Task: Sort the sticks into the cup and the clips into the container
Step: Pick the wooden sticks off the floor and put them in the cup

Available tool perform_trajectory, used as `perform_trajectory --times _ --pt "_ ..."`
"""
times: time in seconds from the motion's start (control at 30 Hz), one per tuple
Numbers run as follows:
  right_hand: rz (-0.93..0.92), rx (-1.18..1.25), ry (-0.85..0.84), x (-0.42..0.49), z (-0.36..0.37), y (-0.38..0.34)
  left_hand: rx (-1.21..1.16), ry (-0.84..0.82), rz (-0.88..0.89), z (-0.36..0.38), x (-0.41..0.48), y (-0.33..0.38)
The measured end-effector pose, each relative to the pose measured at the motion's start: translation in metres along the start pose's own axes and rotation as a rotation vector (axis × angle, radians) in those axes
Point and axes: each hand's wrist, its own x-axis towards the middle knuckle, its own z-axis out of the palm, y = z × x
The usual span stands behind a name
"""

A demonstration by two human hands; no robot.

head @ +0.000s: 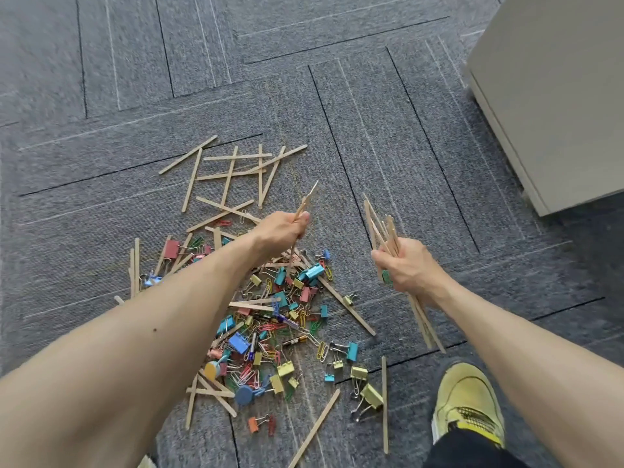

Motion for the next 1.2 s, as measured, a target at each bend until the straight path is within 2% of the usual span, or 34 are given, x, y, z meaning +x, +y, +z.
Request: perform_trajectory --times 0.13,0.23,0.33,0.5,0.73,0.87,0.97,1.07,1.13,1.2 --pt "0.035 0.264 -0.064 0.005 0.016 -0.016 0.015 0.066 -0.004 -0.026 0.000 -0.009" --pt "0.057 0.427 -0.145 0.010 0.030 -0.026 0.069 0.218 -0.010 -0.049 0.006 -0.018" --pt "0.085 0.524 -0.203 0.015 0.045 -0.040 0.012 0.328 0.007 -0.067 0.011 -0.027" --pt "0.120 0.515 -0.184 0.026 0.061 -0.055 0.067 0.367 0.011 -0.084 0.019 -0.038" --pt "0.114 0.714 -0.261 0.037 0.061 -0.072 0.046 0.384 0.002 -0.103 0.030 -0.042" --pt "0.098 0.729 -0.328 0.041 0.060 -0.080 0.187 0.500 -0.009 -0.120 0.043 -0.038" --pt "0.114 0.784 -0.326 0.045 0.061 -0.081 0.230 0.572 -0.010 -0.128 0.053 -0.032" --pt "0.148 0.793 -0.311 0.049 0.064 -0.081 0.351 0.714 -0.014 -0.132 0.064 -0.029" --pt "0.163 0.796 -0.315 0.050 0.065 -0.080 0.501 0.721 -0.016 -0.133 0.070 -0.026" --pt "0.164 0.792 -0.324 0.051 0.064 -0.079 0.656 0.649 0.010 -0.134 0.077 -0.024"
